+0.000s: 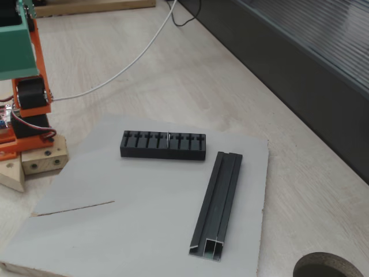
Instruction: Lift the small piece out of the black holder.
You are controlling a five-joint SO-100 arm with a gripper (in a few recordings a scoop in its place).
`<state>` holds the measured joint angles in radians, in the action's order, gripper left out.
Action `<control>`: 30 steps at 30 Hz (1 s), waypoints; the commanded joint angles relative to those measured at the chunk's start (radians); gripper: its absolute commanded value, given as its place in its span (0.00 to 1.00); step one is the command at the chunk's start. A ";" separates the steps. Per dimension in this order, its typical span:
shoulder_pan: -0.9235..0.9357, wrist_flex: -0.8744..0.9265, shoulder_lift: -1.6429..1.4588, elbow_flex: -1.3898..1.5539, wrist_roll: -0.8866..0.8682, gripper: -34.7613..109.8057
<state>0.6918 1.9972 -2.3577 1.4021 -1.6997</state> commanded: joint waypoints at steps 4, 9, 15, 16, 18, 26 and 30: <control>0.009 0.028 -0.067 -0.011 -0.003 0.31; -0.006 0.028 -0.066 -0.011 -0.005 0.31; -0.216 0.028 -0.060 -0.009 -0.005 0.31; -0.252 0.026 -0.043 -0.009 -0.005 0.31; -0.336 0.026 0.002 -0.009 -0.005 0.31; -0.764 0.026 0.075 -0.009 -0.005 0.31; -0.815 0.026 0.179 -0.009 0.011 0.31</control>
<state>-0.0736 1.9972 -2.2319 1.4021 -1.6935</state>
